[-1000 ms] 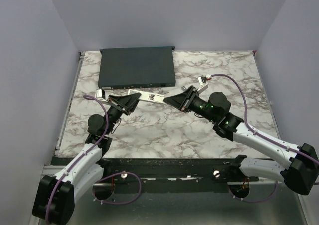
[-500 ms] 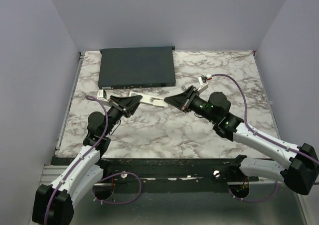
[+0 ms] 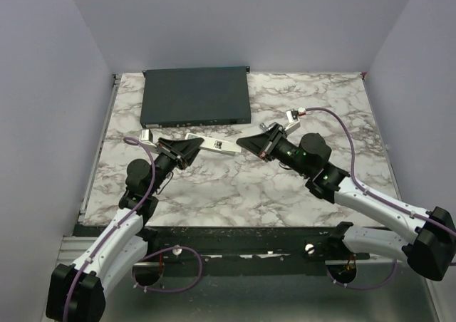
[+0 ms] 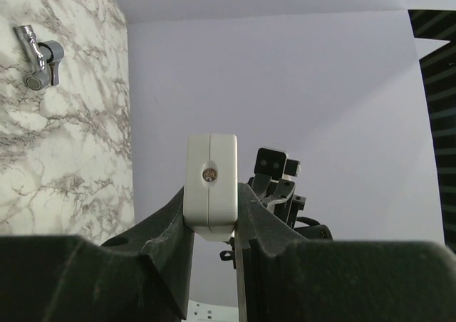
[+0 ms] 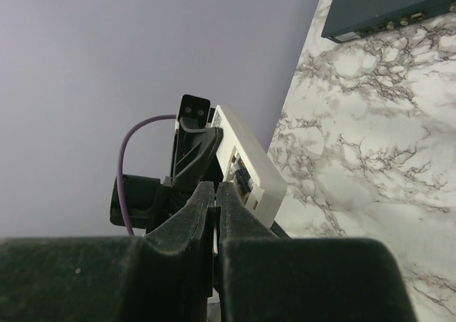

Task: Load the batteries into the remote control
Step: Load the battery cover into the remote control.

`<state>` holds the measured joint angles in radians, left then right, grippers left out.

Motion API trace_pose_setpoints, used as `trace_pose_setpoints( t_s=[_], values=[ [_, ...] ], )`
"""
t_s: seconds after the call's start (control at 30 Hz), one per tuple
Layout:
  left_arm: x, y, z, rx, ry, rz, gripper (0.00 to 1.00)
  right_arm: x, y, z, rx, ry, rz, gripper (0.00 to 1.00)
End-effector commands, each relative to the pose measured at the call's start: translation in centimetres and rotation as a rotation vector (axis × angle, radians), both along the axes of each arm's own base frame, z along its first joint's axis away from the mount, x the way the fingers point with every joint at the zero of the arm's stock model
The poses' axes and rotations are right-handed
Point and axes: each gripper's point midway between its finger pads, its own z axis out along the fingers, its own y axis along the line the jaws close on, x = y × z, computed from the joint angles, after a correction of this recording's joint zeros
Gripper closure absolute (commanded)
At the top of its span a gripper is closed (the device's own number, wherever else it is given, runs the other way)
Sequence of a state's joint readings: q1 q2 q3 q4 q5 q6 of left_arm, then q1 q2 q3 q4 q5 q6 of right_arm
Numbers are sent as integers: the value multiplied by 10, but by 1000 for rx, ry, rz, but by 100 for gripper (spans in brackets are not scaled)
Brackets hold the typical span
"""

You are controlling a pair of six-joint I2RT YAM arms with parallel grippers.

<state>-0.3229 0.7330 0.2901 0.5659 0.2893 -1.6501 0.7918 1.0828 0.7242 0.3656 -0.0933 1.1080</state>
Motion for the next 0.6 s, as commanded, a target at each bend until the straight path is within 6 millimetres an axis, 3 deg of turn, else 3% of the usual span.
trace_pose_setpoints(
  t_s=[0.0,0.57],
  values=[
    [-3,-3,15,-24,-27,-22,100,4,-8,-1,23,3,-51,99],
    [-5,-3,18,-52,-43,-30,100,10,-9,-11,74,50,-85,99]
  ],
)
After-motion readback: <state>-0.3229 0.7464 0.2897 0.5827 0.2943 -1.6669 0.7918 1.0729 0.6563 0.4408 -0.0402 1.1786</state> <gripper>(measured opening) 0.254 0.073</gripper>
